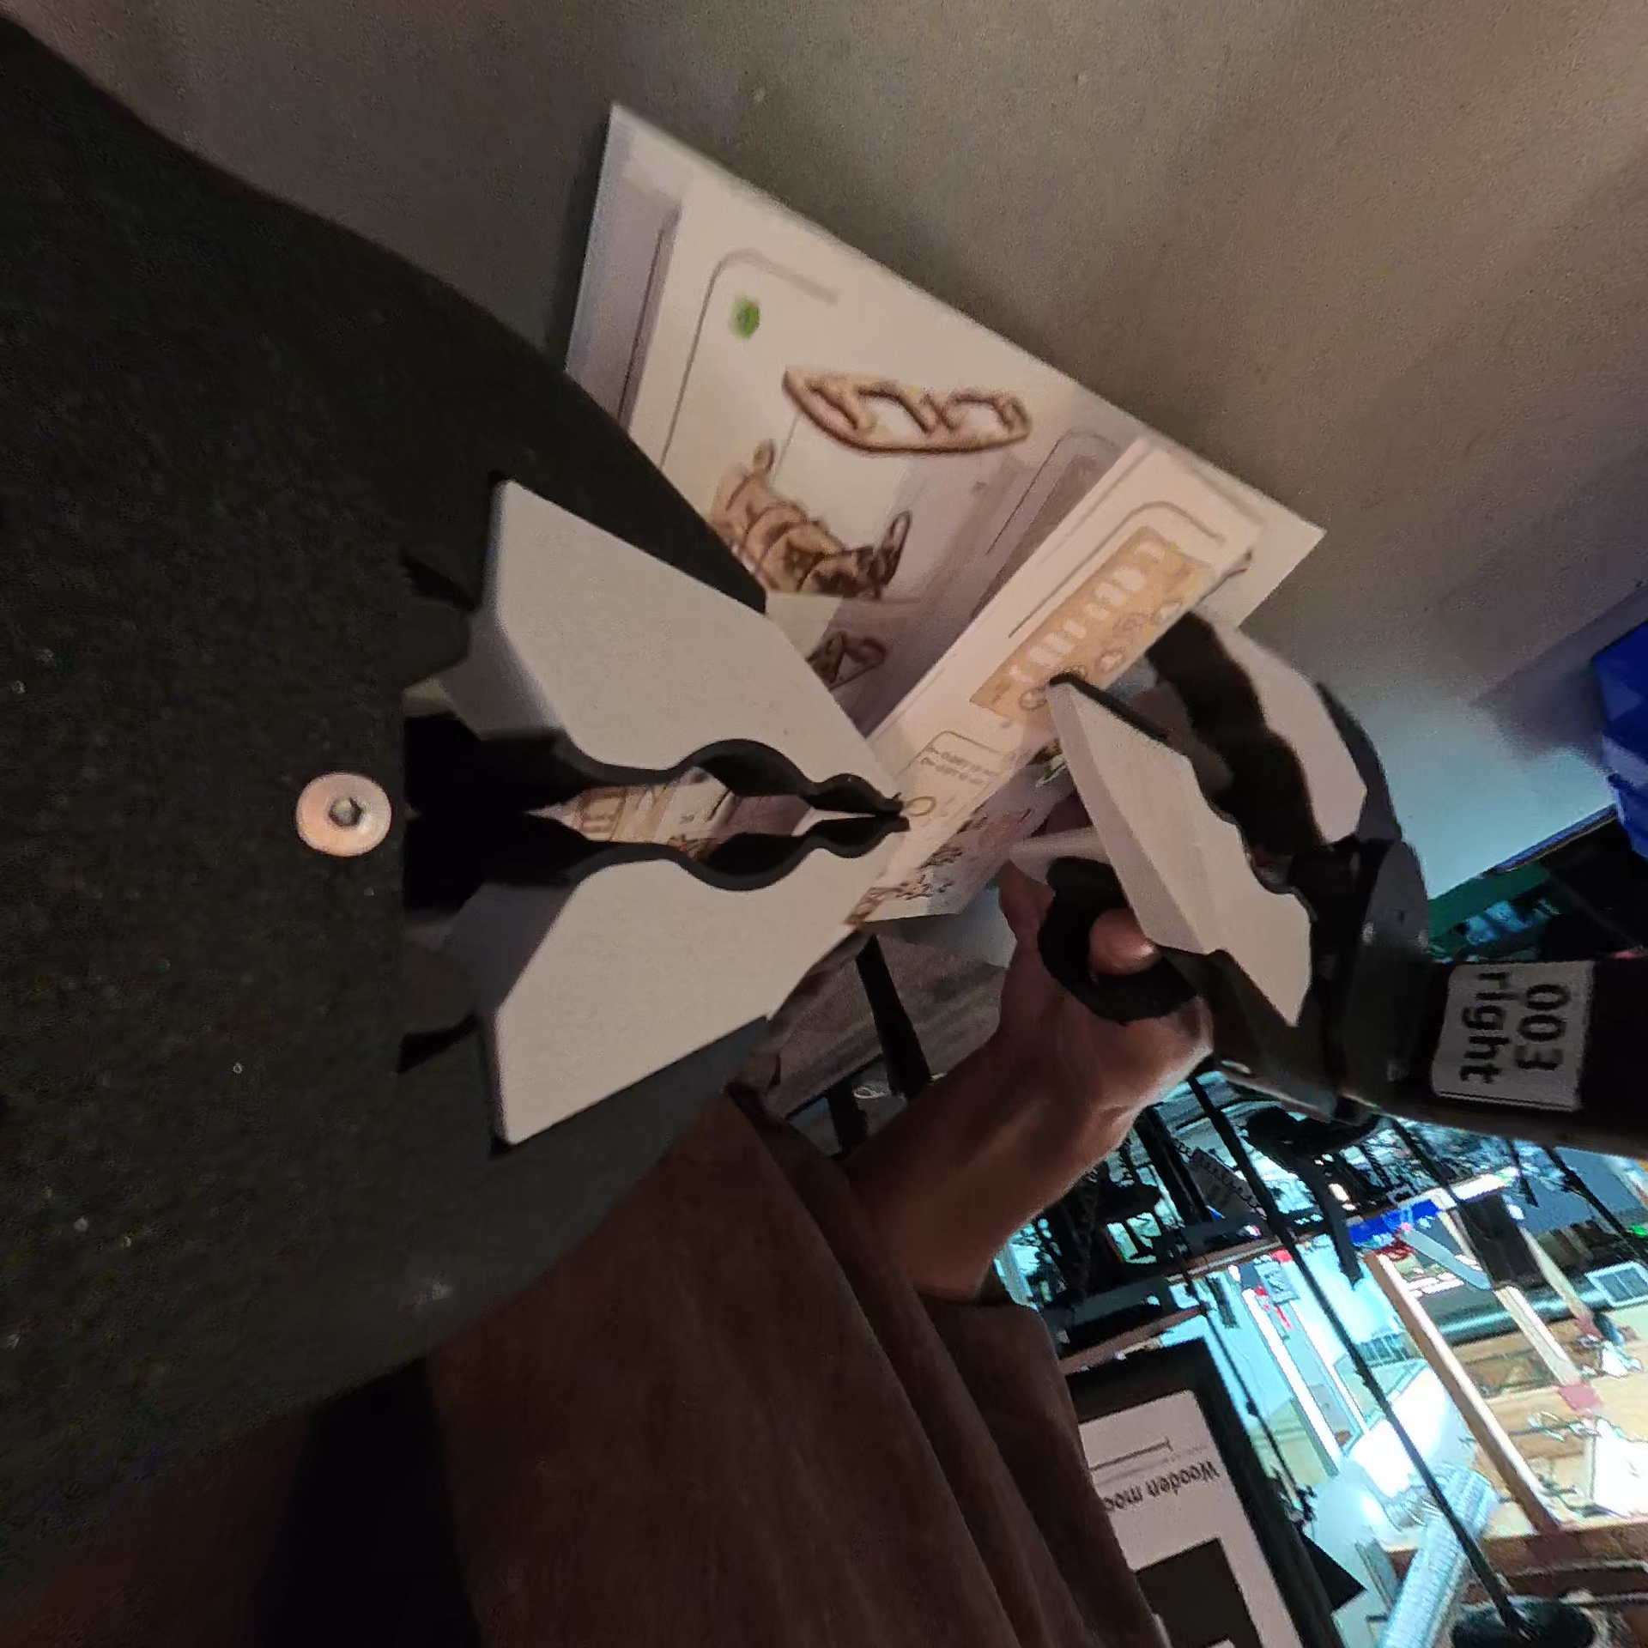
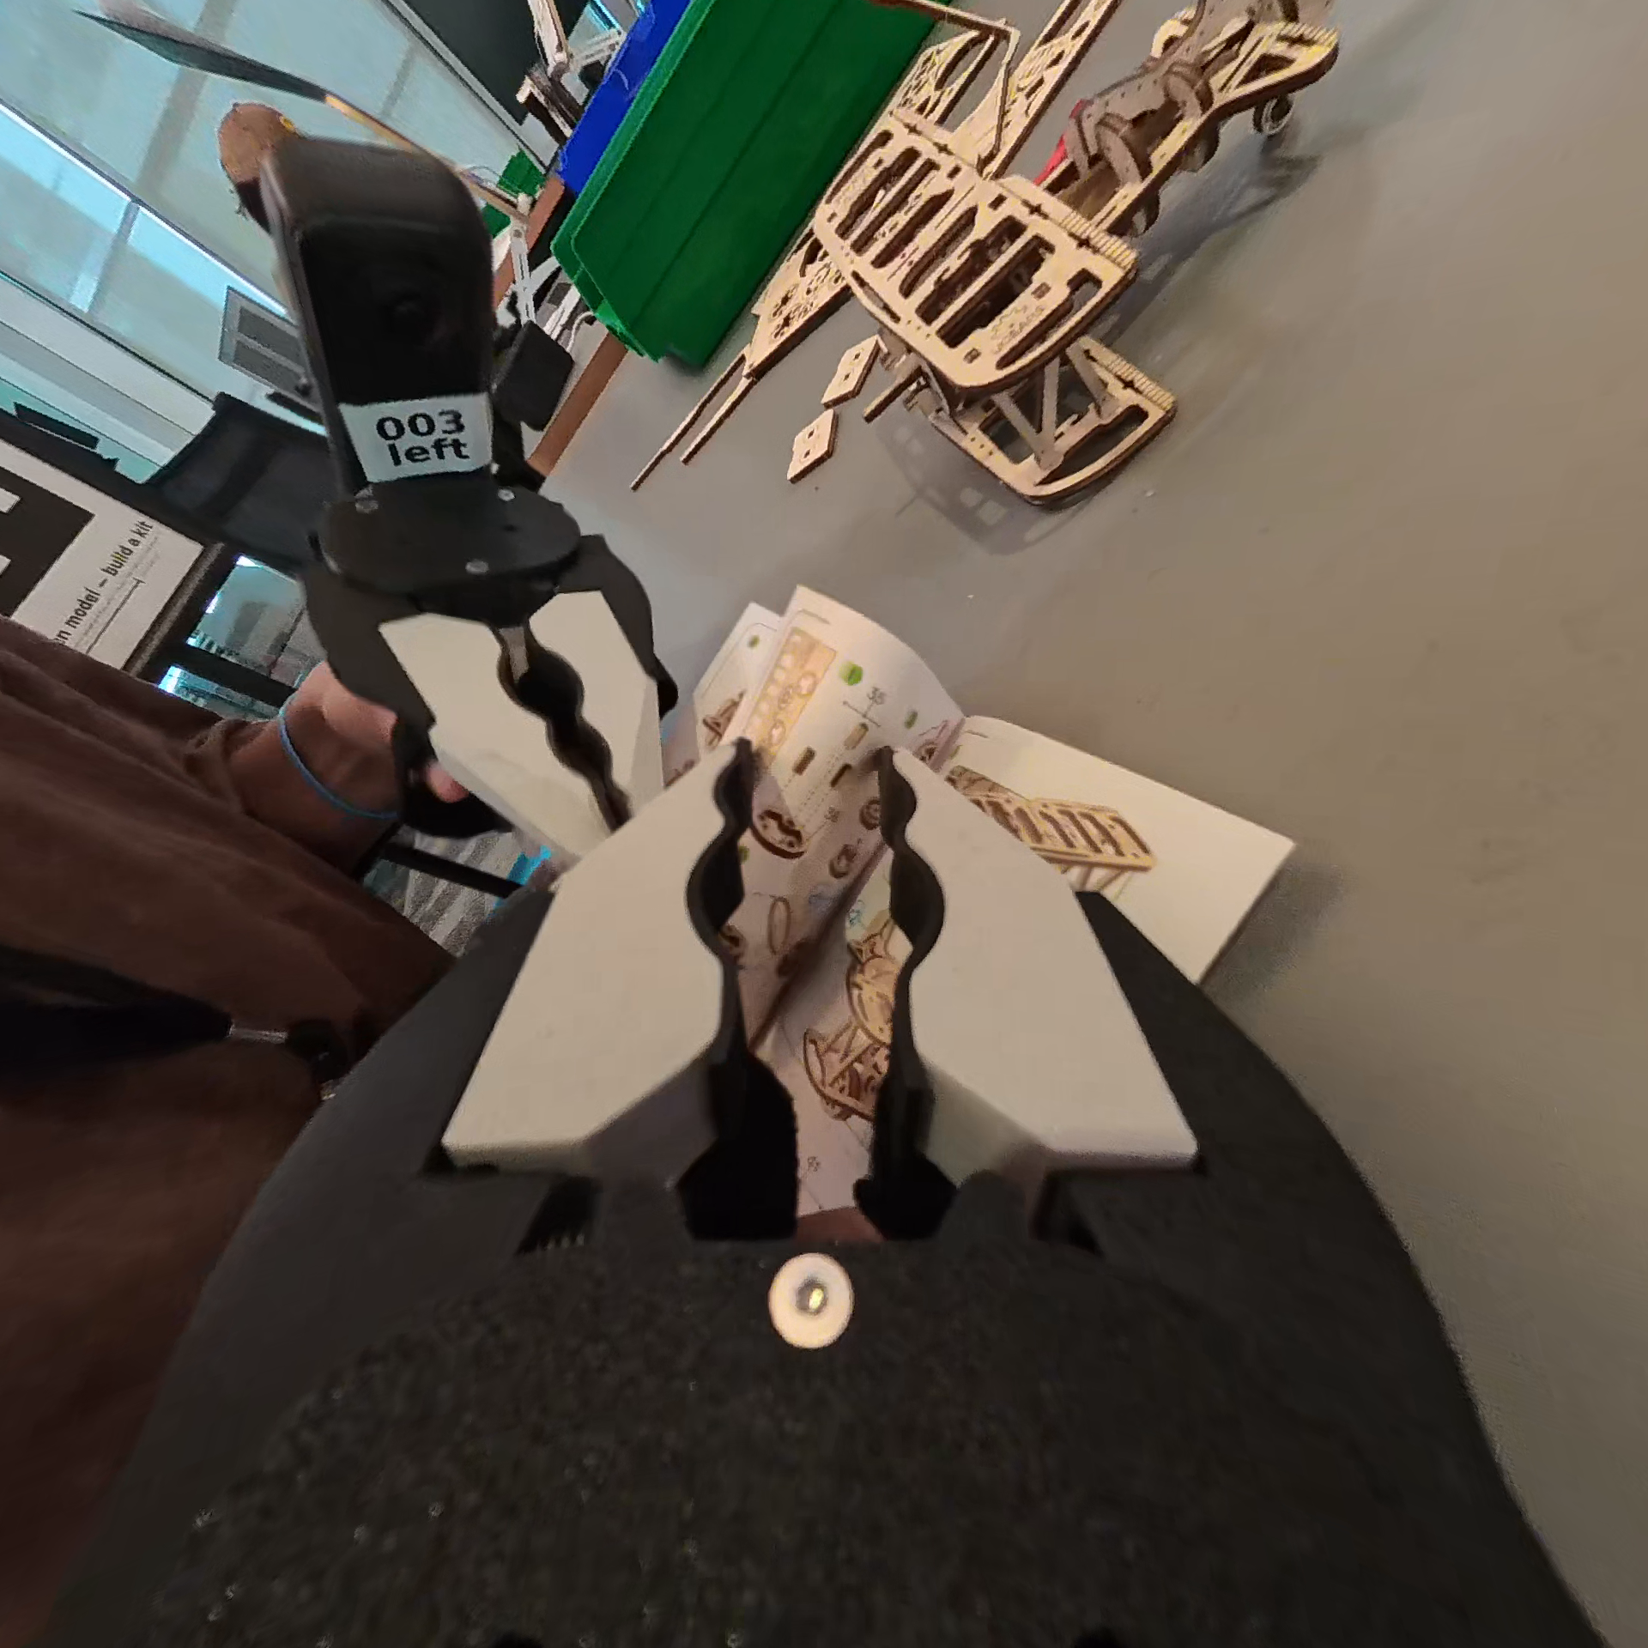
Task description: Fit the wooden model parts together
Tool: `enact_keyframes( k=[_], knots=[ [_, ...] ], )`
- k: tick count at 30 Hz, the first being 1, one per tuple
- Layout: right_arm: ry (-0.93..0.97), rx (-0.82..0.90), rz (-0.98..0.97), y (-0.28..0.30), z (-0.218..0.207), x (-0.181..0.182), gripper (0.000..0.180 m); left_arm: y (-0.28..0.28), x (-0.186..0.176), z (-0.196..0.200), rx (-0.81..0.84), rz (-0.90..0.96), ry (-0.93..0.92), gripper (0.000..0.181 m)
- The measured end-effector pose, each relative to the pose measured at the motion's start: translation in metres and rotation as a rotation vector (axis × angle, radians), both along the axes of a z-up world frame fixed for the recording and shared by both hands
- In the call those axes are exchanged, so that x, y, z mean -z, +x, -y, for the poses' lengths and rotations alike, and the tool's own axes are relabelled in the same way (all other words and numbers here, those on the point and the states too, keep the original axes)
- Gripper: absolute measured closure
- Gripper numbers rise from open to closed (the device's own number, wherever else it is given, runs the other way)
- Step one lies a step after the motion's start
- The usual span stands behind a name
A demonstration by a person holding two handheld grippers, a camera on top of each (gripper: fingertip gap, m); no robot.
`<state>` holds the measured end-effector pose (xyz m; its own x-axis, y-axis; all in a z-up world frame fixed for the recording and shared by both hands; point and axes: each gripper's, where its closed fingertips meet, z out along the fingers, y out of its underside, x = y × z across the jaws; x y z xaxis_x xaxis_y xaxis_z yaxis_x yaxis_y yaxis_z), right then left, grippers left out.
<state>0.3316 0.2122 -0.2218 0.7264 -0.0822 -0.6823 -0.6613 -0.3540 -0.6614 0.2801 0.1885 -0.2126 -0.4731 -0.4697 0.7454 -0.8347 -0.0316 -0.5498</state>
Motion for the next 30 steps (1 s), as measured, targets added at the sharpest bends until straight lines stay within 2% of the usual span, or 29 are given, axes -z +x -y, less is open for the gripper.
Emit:
enact_keyframes(
  k=[1,4,8,12,16,22,30],
  knots=[
    [-0.005,-0.005,0.0,-0.001,0.0,0.001,0.156,0.004,-0.002,-0.004,-0.024,-0.005,-0.011,0.18],
    [-0.016,-0.026,0.017,-0.005,-0.001,0.002,0.157,0.023,-0.009,-0.024,-0.141,0.001,-0.042,0.171],
    [-0.01,-0.042,0.023,-0.007,-0.001,0.001,0.158,0.042,-0.007,-0.045,-0.253,-0.021,-0.046,0.168],
    [0.003,-0.046,0.02,-0.008,0.0,0.0,0.158,0.043,0.01,-0.047,-0.247,-0.067,0.003,0.169],
    [0.014,-0.058,0.026,-0.01,0.0,-0.002,0.16,0.043,0.007,-0.041,-0.244,-0.106,-0.103,0.178],
    [0.016,-0.051,0.017,-0.008,0.002,-0.002,0.159,0.042,0.003,-0.04,-0.239,-0.139,-0.2,0.181],
    [0.024,0.01,0.019,0.006,0.018,-0.006,0.154,0.032,0.005,-0.049,-0.223,-0.111,-0.116,0.181]
  ],
)
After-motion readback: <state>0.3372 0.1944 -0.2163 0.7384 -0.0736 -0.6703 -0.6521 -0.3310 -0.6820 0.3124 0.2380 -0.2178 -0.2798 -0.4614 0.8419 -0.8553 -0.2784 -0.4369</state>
